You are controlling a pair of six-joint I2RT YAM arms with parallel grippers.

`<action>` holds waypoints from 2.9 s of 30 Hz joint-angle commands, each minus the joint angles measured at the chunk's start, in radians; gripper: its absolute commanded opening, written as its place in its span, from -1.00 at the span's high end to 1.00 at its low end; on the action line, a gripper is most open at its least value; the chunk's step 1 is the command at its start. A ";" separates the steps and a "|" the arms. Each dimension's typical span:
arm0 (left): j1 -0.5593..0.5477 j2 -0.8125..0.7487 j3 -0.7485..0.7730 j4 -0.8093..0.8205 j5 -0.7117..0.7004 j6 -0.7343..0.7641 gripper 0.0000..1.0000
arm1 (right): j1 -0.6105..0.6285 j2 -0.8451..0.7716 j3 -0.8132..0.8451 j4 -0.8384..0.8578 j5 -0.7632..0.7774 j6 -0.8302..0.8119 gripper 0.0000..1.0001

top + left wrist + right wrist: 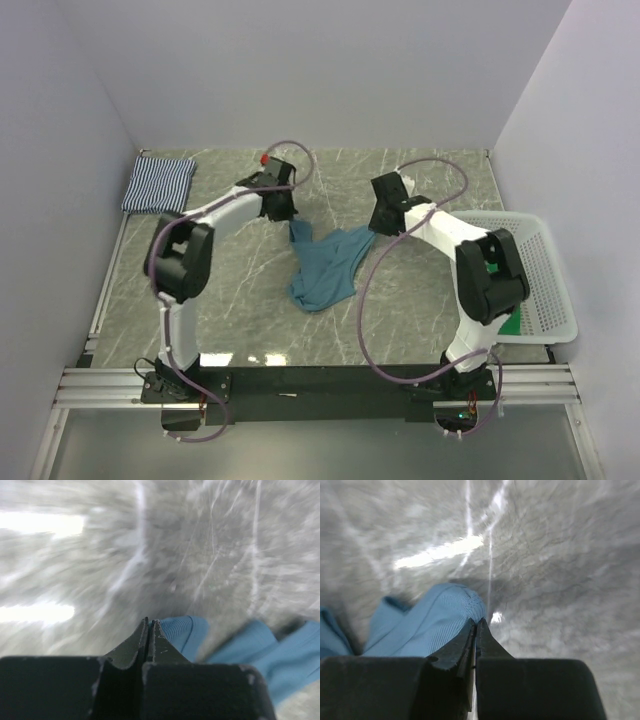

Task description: Fold and stack the tank tops

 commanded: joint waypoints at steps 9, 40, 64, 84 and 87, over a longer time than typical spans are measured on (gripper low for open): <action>0.038 -0.710 -0.005 -0.131 -0.211 -0.046 0.99 | 0.069 -0.573 0.140 -0.081 0.033 -0.127 1.00; 0.200 -0.614 -0.043 0.066 0.048 -0.078 0.89 | 0.003 -0.457 0.186 0.138 -0.183 -0.275 0.98; 0.252 -0.863 -0.690 0.103 -0.084 -0.368 0.26 | 0.124 -0.558 -0.386 0.037 -0.094 0.041 -0.07; 0.232 -0.185 -0.310 0.031 -0.132 -0.213 0.82 | 0.071 0.201 0.207 -0.165 0.079 0.002 0.28; 0.234 -0.104 -0.223 -0.003 -0.149 -0.209 0.82 | 0.040 0.261 0.282 -0.199 0.076 -0.015 0.52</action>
